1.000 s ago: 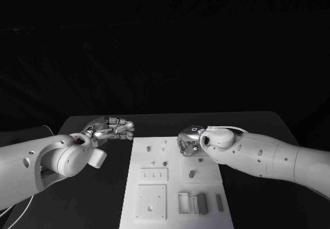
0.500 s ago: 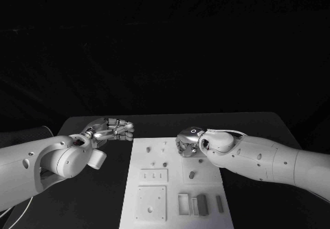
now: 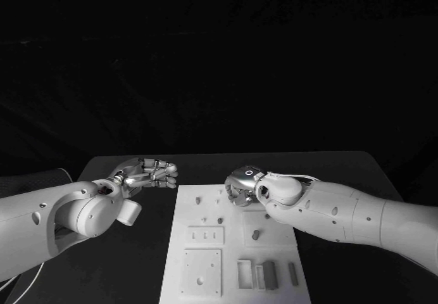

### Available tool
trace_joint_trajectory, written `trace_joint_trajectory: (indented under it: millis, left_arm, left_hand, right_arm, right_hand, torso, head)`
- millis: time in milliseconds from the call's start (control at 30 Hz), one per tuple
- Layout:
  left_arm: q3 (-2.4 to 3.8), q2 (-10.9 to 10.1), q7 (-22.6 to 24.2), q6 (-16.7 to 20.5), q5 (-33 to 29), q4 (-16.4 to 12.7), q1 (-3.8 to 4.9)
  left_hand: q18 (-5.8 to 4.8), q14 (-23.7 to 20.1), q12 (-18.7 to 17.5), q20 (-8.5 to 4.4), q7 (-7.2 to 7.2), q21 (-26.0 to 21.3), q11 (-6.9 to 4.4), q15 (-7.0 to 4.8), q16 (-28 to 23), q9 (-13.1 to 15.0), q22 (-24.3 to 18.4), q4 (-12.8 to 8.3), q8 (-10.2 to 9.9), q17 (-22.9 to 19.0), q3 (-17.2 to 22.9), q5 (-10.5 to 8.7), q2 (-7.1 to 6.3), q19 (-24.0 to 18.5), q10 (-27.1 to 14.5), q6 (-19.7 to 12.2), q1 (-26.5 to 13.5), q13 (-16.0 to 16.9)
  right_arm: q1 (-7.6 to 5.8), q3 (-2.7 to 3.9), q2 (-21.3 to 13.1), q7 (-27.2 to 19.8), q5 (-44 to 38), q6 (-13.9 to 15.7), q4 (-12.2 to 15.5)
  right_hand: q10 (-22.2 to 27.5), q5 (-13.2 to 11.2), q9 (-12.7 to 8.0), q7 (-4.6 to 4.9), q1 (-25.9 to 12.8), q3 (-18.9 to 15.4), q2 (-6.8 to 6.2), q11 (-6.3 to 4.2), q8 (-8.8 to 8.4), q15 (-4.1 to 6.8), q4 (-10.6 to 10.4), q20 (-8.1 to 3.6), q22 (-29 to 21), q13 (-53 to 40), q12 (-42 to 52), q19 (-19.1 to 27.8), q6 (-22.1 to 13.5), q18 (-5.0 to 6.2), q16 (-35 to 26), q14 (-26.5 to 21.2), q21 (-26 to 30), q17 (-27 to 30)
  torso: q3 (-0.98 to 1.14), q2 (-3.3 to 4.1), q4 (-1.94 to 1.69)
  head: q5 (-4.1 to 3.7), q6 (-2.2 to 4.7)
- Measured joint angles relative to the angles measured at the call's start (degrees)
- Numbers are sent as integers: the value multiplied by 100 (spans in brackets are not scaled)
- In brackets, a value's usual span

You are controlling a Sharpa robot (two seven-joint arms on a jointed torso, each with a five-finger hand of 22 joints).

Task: Assemble the parts on the task board

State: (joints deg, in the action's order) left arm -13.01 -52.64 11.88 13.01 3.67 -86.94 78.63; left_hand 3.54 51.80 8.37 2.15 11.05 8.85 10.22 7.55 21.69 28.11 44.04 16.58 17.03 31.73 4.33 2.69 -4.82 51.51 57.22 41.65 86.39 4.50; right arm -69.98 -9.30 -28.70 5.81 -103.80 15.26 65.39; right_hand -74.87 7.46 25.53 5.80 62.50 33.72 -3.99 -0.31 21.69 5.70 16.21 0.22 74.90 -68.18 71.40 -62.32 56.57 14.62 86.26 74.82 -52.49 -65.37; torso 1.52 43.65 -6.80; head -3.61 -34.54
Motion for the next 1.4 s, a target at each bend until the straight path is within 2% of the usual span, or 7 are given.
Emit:
trace_joint_trajectory:
  millis: [400, 667, 867, 1033, 1100, 1400]
  left_arm:
    - [2, 34, 3, 6, 0, 16, 4]
    - [5, 50, 5, 7, 1, 17, 11]
    - [7, 51, 5, 8, 1, 29, 18]
    - [7, 63, 5, 8, 2, 33, 20]
    - [7, 73, 5, 8, 2, 35, 22]
    - [10, 77, 5, 9, 2, 24, 70]
  left_hand:
    - [-16, 0, -21, 0, 0, -23, 0, 0, -22, -6, 1, 0, 0, 7, 0, 0, 0, 0, 0, 0, 0, 0]
    - [-39, 12, -21, 0, 0, -23, 0, 13, -22, -11, -4, 0, 0, 5, 0, 0, 0, 0, 0, 0, 0, -5]
    - [29, 21, -21, 1, 0, -22, 0, 21, -23, -11, -3, 15, 0, 12, -15, 0, 17, 1, 0, 0, 17, -4]
    - [32, 21, -21, 1, 0, -22, 0, 21, -23, -11, -5, 15, 0, 12, -15, 0, 23, 1, 0, 0, 23, -4]
    - [32, 21, -21, 1, 0, -22, 0, 21, -23, -16, -8, -1, 0, 12, -31, 0, 23, 1, 0, 0, 23, -4]
    - [28, 21, -21, 1, 0, -22, 0, 21, -23, -16, -8, -1, 0, 11, -31, 0, 23, 1, 0, 0, 23, -4]
  right_arm:
    - [-22, 12, 459, 166, -182, 123, -275]
    - [-21, 11, 517, 265, -302, 243, -356]
    - [-21, 15, 557, 331, -373, 343, -365]
    - [-23, 15, 623, 362, -416, 397, -432]
    - [-23, 15, 657, 365, -428, 407, -471]
    - [-23, 15, 742, 366, -450, 406, -593]
  right_hand:
    - [-1, 0, 0, -1, -30, 15, -31, 0, -2, 4, -16, -22, 4, 12, 0, -24, 1, -7, 0, 35, -9, 2]
    - [-21, 0, 1, -2, -37, 31, -39, -19, -8, 0, 0, -22, 4, 12, 0, -24, 0, -14, -1, 39, -9, 10]
    - [-21, -5, 2, -3, -37, 31, -40, -19, -22, 0, 0, -22, 4, 12, 0, -24, -2, -38, -1, 39, -9, 18]
    - [-21, -9, 5, -5, -28, 47, -78, -19, -25, -1, 15, -22, 3, 18, 0, -24, -5, -41, -1, 39, -9, 25]
    - [-21, -13, 79, -6, -28, 57, -78, -19, -28, -1, 5, -21, 3, 18, 0, -24, -5, -42, -1, 39, -9, 32]
    - [-21, -14, 82, -5, -29, 63, -78, -19, -50, -2, -1, -21, 3, 22, -1, -23, -8, -45, -1, 38, -9, 49]
  torso:
    - [-6, 9, -9]
    - [-8, 12, -9]
    - [-7, 15, -5]
    - [-2, 16, -2]
    - [-1, 18, 1]
    - [7, 30, -5]
  head:
    - [21, 52]
    - [18, 67]
    - [32, 85]
    - [36, 93]
    - [38, 100]
    - [62, 105]
